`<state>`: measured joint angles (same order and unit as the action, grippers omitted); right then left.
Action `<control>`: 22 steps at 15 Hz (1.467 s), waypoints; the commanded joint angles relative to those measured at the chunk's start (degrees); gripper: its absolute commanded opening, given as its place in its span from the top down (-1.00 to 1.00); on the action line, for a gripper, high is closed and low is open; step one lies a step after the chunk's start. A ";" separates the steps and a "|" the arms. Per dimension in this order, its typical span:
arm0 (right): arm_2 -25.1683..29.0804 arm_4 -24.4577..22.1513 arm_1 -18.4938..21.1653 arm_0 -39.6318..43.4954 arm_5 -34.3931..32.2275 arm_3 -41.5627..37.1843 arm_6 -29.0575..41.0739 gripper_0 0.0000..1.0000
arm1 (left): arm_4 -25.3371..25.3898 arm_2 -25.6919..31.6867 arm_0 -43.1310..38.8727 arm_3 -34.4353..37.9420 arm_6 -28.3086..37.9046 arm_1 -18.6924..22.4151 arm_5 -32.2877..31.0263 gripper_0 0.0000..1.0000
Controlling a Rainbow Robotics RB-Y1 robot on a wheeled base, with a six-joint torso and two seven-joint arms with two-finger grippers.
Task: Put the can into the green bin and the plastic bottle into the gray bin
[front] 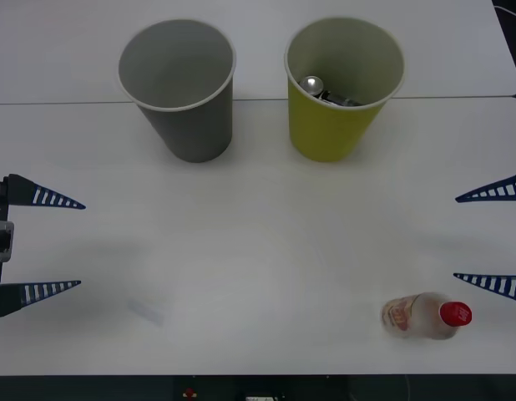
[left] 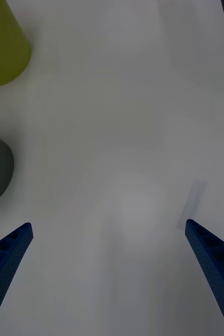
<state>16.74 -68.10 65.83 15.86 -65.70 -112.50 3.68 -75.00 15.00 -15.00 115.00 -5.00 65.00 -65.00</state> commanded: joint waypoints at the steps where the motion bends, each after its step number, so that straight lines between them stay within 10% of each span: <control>1: 1.36 2.79 0.62 0.05 -4.43 3.78 -1.48 -1.00 | 0.00 0.00 0.00 0.00 0.00 0.00 0.00 -1.00; 11: 5.85 2.79 0.53 0.05 -19.73 20.04 -16.87 -1.00 | 0.00 0.00 0.00 0.00 0.00 0.00 0.00 -1.00; 22: -6.55 10.35 -4.83 -2.15 -19.11 33.40 -29.87 -1.00 | 0.00 0.00 0.00 0.00 0.00 0.00 0.00 -1.00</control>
<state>10.55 -57.74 61.76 13.93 -84.81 -79.39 -26.03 -75.00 15.00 -15.00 115.00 -5.00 65.00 -65.00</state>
